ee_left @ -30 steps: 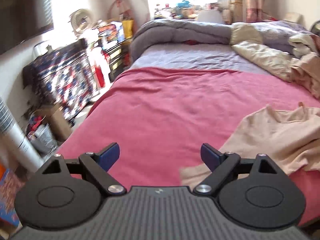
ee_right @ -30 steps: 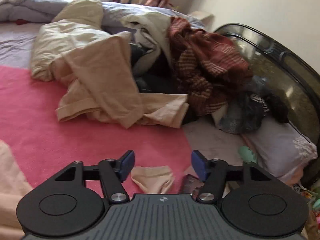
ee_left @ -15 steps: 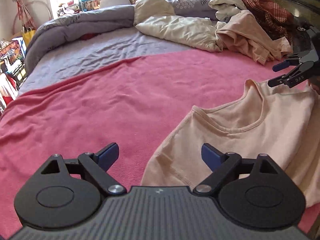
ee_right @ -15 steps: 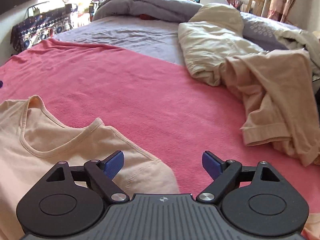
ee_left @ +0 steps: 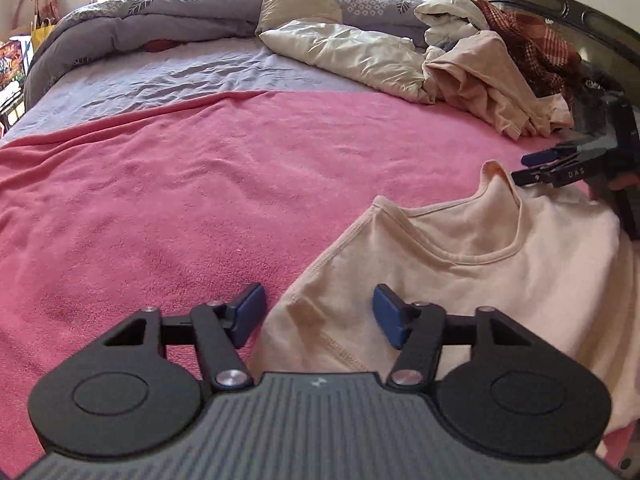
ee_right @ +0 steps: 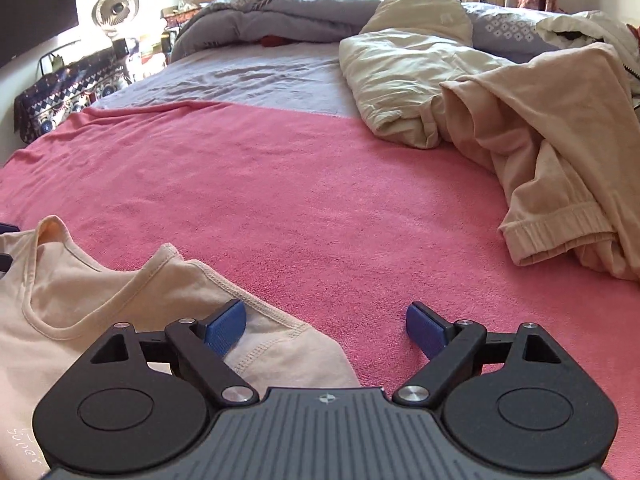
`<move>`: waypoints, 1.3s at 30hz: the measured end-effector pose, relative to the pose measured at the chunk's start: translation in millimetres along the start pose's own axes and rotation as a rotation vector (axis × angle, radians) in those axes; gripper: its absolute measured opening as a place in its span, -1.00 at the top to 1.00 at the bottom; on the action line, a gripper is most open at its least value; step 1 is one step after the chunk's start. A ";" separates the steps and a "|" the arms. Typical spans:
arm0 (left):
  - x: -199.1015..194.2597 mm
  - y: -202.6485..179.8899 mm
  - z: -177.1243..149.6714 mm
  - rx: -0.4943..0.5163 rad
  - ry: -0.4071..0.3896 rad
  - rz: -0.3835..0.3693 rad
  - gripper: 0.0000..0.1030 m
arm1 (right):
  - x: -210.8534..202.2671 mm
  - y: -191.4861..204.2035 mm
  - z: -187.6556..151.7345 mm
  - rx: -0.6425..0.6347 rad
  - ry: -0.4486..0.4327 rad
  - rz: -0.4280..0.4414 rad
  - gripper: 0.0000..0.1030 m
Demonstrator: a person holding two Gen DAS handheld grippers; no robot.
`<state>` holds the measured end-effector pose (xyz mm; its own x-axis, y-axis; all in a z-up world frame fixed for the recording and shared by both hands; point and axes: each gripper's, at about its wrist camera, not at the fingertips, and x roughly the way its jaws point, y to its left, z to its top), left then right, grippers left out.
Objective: Fold clothes
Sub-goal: 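Grasp the shirt shoulders with the left gripper while the right gripper grasps the other shoulder, then lift the shirt by both shoulders and shake it out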
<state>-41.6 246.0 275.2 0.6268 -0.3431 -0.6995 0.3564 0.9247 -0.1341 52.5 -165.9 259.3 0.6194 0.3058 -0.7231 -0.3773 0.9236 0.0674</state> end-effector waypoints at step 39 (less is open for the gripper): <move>-164.7 -99.5 82.2 0.035 -0.473 0.245 0.99 | -281.8 129.3 35.7 -0.482 -0.617 -0.623 0.87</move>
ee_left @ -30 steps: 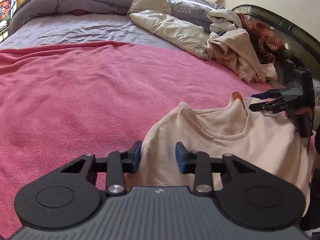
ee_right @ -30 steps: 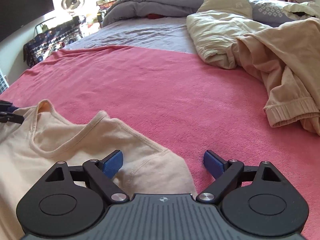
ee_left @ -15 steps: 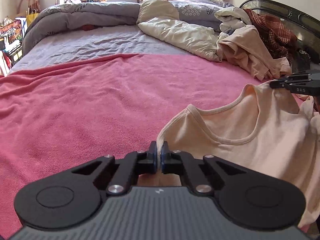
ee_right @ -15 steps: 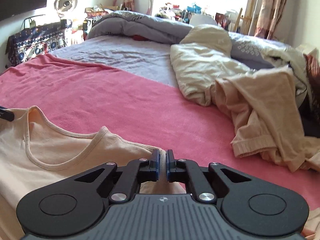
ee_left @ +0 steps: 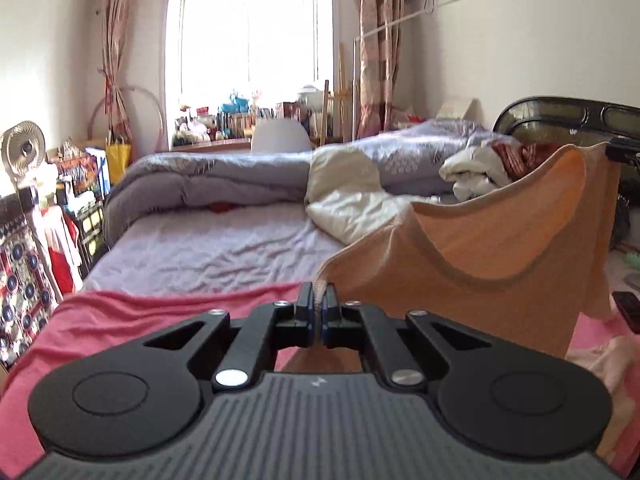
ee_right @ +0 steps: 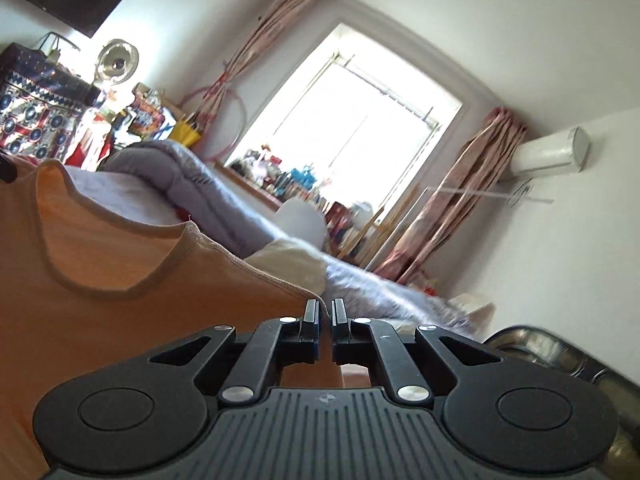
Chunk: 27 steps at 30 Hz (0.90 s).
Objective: Fold clothes
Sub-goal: 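Lift the shirt by both shoulders and shake it out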
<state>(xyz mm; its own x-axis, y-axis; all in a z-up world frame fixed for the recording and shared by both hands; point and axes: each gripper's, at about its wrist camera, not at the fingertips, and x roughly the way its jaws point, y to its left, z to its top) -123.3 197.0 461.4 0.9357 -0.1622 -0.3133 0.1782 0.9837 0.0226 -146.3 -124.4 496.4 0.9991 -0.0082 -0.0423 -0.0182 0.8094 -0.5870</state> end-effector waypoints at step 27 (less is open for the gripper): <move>-257.4 -132.4 225.1 0.142 -0.680 0.236 0.97 | -209.4 -155.6 117.5 0.169 -0.460 -0.328 0.87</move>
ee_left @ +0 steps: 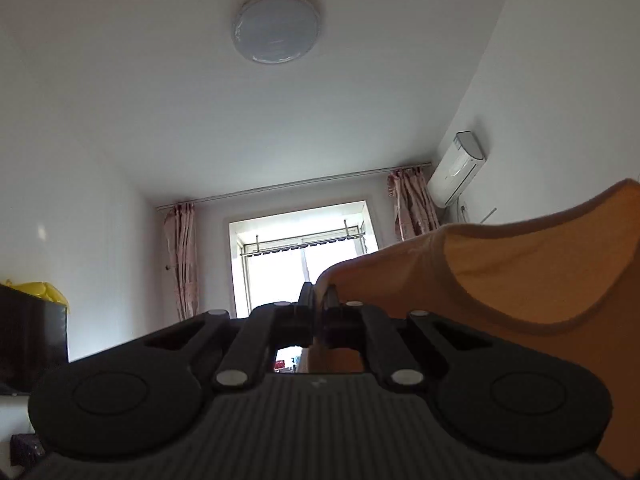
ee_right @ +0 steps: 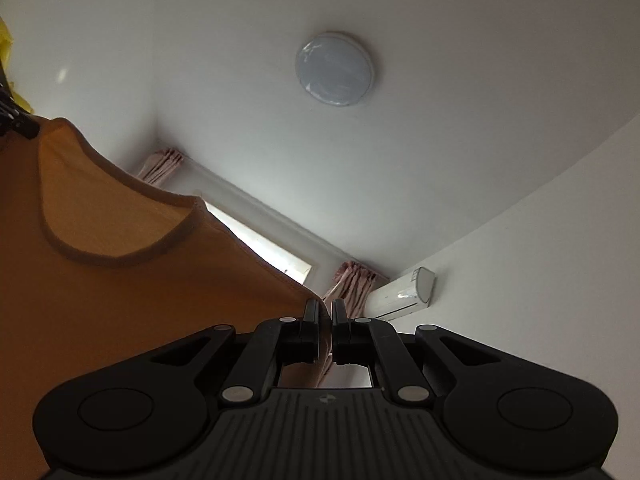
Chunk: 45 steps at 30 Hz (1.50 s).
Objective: Fold clothes
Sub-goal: 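Lift the shirt by both shoulders and shake it out, then lay the shirt flat on the blanket and open both grippers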
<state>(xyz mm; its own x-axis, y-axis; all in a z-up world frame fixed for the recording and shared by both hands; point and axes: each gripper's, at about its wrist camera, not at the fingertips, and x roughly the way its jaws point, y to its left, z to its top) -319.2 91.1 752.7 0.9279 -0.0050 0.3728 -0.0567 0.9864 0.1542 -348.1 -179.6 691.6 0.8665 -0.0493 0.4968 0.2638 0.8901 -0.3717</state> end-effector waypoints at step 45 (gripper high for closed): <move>248.1 7.2 -665.6 0.395 1.070 0.087 0.94 | 175.4 474.0 -535.6 -0.227 0.872 0.358 0.92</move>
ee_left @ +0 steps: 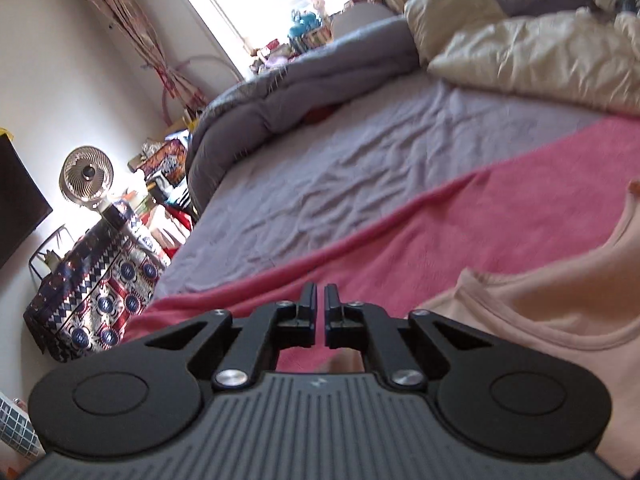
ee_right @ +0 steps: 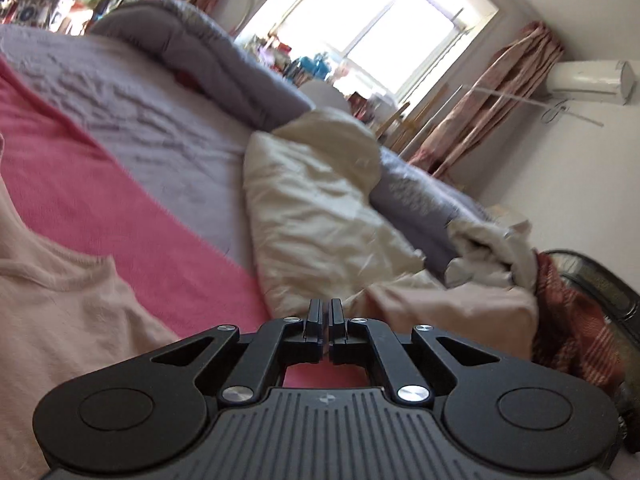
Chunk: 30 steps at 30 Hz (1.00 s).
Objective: Fold clothes
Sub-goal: 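Lay the shirt flat on the blanket and open both grippers, then grasp the shirt's side edge with the right gripper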
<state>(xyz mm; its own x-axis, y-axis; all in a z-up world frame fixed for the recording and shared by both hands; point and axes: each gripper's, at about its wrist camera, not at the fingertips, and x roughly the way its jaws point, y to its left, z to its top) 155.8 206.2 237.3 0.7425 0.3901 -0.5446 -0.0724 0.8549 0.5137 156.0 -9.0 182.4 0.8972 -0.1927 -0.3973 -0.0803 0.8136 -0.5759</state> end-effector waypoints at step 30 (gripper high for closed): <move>-295.2 120.4 -195.3 -0.235 0.035 -0.241 0.27 | -314.6 -150.2 -123.8 0.521 0.094 0.553 -0.32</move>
<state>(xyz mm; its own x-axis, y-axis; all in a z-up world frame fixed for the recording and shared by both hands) -202.1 260.8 330.4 0.7337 0.1753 -0.6565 -0.0520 0.9778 0.2029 -168.0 -138.5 305.5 0.7430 0.2913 -0.6025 -0.2709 0.9542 0.1272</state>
